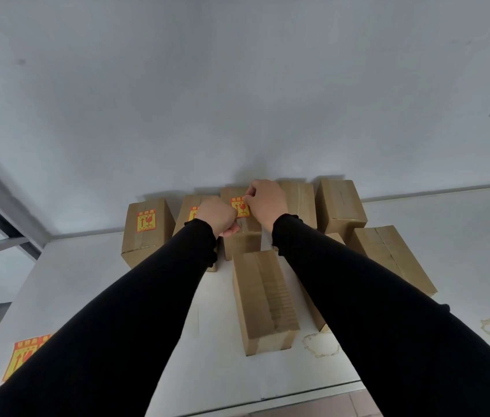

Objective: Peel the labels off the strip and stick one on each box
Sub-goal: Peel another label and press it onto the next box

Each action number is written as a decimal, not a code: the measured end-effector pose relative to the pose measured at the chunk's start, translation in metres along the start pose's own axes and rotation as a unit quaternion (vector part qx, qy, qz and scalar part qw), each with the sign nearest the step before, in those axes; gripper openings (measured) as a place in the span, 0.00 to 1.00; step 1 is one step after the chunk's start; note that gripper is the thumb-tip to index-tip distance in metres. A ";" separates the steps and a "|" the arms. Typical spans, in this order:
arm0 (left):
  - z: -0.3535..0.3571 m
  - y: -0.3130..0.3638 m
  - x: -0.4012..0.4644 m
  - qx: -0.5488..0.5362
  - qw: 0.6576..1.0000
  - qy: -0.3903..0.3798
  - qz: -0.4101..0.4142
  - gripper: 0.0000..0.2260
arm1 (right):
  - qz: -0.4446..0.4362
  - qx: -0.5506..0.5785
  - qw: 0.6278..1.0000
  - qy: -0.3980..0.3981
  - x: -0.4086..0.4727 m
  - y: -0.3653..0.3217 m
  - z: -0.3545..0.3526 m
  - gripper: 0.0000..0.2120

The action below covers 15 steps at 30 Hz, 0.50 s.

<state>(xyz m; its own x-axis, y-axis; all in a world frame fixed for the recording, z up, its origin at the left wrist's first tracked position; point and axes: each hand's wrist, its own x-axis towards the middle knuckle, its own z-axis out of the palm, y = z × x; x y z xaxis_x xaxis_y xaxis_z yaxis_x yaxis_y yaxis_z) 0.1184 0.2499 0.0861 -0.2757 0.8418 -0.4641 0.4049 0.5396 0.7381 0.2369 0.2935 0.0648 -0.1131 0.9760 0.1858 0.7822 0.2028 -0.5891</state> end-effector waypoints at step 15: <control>0.003 -0.004 0.003 -0.026 1.000 0.002 0.000 0.17 | 0.018 0.010 1.000 0.003 0.003 0.000 0.001 0.07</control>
<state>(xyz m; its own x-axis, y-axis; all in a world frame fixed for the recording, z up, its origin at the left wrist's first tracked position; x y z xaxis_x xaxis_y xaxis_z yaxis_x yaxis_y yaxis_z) 0.1186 0.2504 0.0808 -0.2797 0.8421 -0.4612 0.3591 0.5372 0.7632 0.2356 0.2968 0.0651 -0.0826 0.9822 0.1687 0.7728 0.1700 -0.6115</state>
